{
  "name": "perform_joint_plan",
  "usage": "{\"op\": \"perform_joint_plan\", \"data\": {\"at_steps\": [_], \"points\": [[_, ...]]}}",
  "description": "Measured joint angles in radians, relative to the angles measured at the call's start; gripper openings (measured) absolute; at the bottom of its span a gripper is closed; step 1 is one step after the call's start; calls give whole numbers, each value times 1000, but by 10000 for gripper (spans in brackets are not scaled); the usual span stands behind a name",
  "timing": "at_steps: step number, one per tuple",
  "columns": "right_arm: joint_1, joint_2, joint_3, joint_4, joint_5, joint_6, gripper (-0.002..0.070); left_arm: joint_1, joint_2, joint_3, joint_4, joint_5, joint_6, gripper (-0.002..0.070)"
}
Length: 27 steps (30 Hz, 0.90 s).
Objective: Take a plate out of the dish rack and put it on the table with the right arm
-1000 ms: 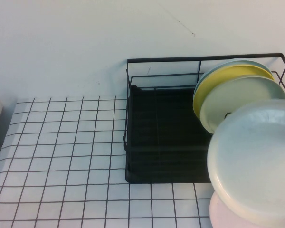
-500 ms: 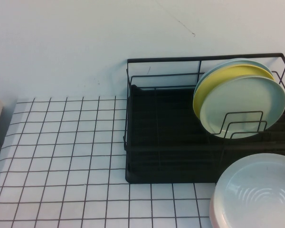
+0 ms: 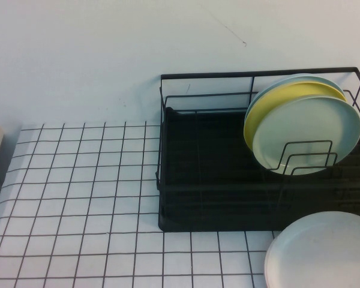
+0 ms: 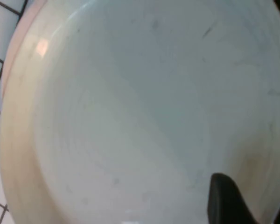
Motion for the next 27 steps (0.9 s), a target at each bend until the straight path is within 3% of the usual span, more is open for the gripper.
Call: {"op": "perform_joint_plan", "data": {"at_steps": [5,12,15,20,27], "points": [[0,0,-41,-60,22,41,240,0,0,0,0,0,0,-3],[0,-79,-130,-131,93,101,236,0,0,0,0,0,0,-3],[0,-185,-159,-140,88,103,183,0,0,0,0,0,0,-3],[0,-412,-173,-182,29,103,32,0,0,0,0,0,0,-3],[0,-771,-96,-215,-122,103,0,0,0,0,0,0,0,-3]]}}
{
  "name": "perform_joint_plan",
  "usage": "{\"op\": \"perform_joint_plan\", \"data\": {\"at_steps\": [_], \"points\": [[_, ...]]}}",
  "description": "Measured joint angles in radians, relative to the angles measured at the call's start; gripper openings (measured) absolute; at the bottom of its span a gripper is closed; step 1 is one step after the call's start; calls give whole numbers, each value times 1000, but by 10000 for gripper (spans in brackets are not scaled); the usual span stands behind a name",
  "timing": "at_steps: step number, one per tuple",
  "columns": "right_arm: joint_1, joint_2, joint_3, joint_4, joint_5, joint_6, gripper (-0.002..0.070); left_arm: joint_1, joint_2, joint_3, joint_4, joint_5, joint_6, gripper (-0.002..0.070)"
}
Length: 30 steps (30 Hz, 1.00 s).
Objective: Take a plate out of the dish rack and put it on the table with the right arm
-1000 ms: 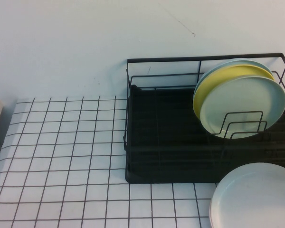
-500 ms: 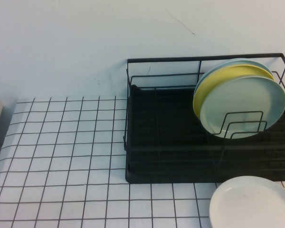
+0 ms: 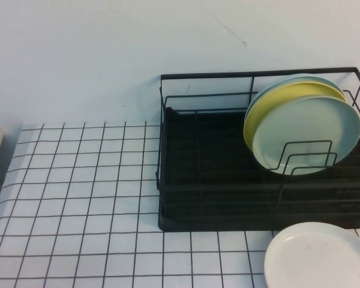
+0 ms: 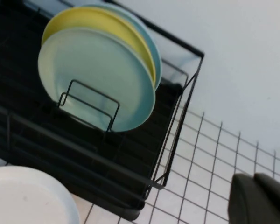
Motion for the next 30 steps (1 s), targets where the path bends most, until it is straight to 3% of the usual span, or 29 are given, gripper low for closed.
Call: {"op": "perform_joint_plan", "data": {"at_steps": [8,14,30], "points": [[0,-319,353,-14,-140,27,-2,0,0,0,0,0,0,-3],[0,-437,548,0,-171,29,-2,0,0,0,0,0,0,-3],[0,-448,659,56,-139,29,-2,0,0,0,0,0,0,-3]]}}
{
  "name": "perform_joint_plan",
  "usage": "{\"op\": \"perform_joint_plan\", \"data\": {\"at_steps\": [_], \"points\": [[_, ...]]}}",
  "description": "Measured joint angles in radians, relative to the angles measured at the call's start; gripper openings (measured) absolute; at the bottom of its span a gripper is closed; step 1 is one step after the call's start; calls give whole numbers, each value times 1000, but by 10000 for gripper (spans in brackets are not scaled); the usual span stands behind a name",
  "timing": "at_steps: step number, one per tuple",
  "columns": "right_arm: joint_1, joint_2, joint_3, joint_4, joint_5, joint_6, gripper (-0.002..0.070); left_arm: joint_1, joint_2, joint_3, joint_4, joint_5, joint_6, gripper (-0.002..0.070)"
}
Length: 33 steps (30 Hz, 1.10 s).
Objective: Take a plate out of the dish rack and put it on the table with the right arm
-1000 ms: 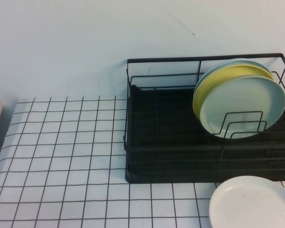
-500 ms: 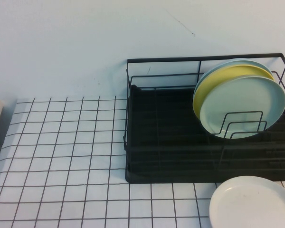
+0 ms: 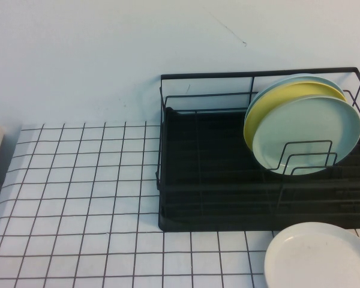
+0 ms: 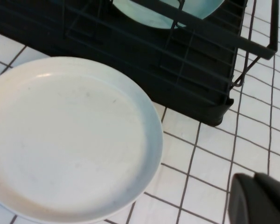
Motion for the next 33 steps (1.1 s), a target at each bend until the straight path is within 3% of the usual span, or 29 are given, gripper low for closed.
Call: {"op": "perform_joint_plan", "data": {"at_steps": [11,19,27,33], "points": [[0,-112,76,-61,-70,-16,-2,0,0,0,0,0,0,-3],[0,-277,247,-86,-260,-4,-2,0,0,0,0,0,0,-3],[0,-333,356,-151,-310,266,-2,0,0,0,0,0,0,-3],[0,-333,356,-162,-308,340,-2,0,0,0,0,0,0,-3]]}}
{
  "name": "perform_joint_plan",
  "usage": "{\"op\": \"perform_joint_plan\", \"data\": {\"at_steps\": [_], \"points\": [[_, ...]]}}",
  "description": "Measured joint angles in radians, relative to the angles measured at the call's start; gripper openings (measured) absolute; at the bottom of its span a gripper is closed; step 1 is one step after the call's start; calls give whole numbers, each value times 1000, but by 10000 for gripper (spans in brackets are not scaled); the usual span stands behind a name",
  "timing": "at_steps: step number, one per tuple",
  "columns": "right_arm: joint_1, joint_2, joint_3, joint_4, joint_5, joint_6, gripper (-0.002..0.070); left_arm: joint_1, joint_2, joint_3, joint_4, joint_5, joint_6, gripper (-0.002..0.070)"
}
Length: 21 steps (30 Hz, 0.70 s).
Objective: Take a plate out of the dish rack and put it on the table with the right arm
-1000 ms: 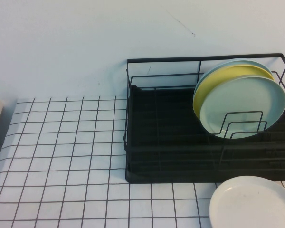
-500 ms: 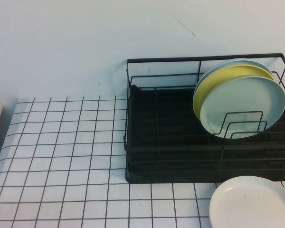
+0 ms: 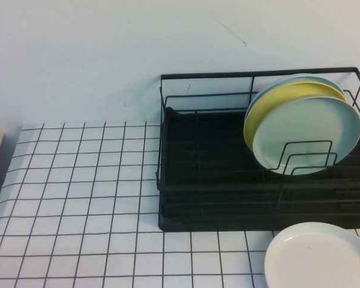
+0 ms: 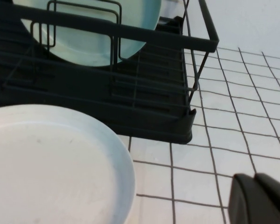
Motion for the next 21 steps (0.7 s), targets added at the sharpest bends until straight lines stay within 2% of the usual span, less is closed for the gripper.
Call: {"op": "perform_joint_plan", "data": {"at_steps": [6,21], "points": [[0,0,0,-9,1,54,-2,0,0,0,0,0,0,-3],[0,0,0,-9,2,59,-2,0,0,0,0,0,0,-3]]}}
